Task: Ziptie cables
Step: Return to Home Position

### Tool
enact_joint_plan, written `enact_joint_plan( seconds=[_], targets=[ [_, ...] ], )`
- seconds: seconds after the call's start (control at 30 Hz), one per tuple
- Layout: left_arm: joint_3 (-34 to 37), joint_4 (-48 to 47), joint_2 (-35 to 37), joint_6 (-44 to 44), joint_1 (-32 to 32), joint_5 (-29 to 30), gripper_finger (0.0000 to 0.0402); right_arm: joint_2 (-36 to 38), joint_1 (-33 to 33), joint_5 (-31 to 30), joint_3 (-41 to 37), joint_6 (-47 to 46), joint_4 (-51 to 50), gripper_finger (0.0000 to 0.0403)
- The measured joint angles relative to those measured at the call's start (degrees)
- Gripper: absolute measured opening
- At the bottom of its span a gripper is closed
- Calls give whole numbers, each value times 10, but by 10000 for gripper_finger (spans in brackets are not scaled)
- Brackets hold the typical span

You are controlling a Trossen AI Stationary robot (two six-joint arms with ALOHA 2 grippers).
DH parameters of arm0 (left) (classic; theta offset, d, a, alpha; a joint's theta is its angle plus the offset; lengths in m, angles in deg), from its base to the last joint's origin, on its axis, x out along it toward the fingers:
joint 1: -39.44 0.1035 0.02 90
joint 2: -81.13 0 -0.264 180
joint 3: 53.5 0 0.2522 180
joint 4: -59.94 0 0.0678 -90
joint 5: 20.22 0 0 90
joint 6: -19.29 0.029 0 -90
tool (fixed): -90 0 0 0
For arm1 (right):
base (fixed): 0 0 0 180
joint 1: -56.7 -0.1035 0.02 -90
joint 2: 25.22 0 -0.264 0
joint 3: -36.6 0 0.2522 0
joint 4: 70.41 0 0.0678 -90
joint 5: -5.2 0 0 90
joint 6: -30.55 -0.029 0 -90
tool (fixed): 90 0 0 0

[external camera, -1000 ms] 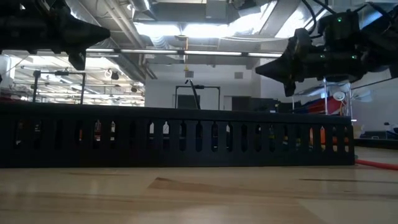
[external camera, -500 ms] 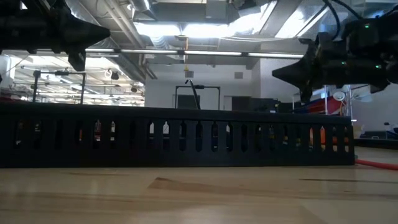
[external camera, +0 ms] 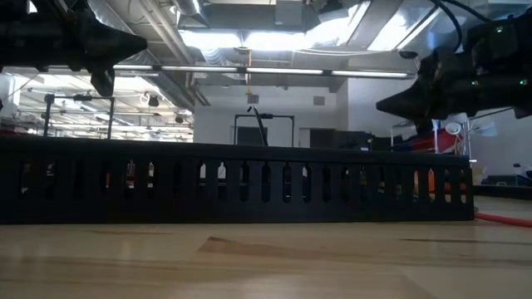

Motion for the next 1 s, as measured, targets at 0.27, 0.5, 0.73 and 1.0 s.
enact_joint_plan(
  seconds=[0.27,0.5,0.73,1.0],
  targets=[
    [0,1,0,-1,0,8,5,173,0,-73,0,13,-189,0],
    [0,1,0,-2,0,10,5,316,0,-93,0,13,-336,0],
    [0,0,0,-1,0,11,5,456,0,-79,0,33,-436,0],
    [0,-26,0,29,22,77,5,486,0,-18,0,43,-427,0]
  ],
)
